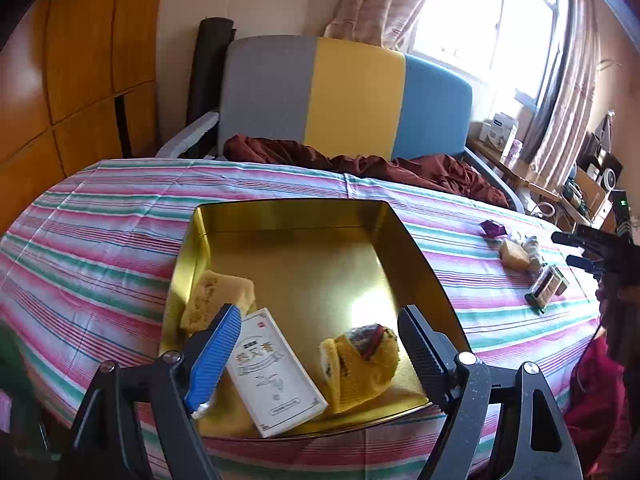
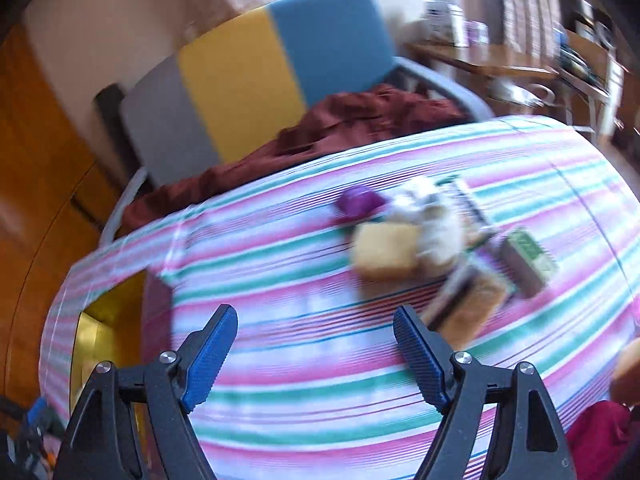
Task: Organize objects
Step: 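Release the knitted hat in the tray and move the right tool back to the pile, then approach the second yellow sponge with the left tool while the right tool approaches the white sock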
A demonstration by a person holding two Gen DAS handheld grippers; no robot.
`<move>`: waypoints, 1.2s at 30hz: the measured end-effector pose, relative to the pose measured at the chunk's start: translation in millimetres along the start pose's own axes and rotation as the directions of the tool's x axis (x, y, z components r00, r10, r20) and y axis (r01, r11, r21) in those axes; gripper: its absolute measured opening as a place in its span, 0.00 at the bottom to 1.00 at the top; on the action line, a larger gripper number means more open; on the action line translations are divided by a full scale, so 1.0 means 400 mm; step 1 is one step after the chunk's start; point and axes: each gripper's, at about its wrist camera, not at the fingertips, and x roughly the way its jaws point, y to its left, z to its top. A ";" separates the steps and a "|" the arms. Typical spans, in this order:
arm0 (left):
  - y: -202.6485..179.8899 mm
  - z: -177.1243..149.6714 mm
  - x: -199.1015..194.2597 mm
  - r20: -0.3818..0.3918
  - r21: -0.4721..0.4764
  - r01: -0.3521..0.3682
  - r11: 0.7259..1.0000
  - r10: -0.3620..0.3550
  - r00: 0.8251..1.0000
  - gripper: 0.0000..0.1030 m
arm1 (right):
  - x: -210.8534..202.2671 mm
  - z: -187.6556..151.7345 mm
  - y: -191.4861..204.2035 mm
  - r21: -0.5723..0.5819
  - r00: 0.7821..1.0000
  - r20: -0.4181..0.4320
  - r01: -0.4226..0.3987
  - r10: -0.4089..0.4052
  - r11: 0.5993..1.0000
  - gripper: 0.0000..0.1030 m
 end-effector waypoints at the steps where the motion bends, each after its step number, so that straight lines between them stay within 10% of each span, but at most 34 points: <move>1: -0.010 0.001 0.004 -0.004 0.007 0.005 1.000 -0.005 1.000 0.79 | 0.003 0.016 -0.037 0.038 1.000 0.009 0.017 -0.017 0.999 0.79; 12: -0.115 0.025 0.058 -0.050 0.076 0.056 0.996 -0.052 0.997 0.79 | 0.064 0.136 -0.267 0.254 0.999 0.032 0.012 -0.021 0.967 0.79; 29: -0.311 0.064 0.128 -0.101 0.176 0.158 0.972 -0.142 0.985 0.81 | 0.259 0.160 -0.228 0.094 0.995 -0.060 -0.074 0.080 0.993 0.79; 36: -0.393 0.072 0.141 -0.114 0.231 0.205 0.951 -0.182 0.977 0.81 | 0.262 0.136 -0.191 0.090 0.942 -0.173 -0.277 0.289 0.957 0.68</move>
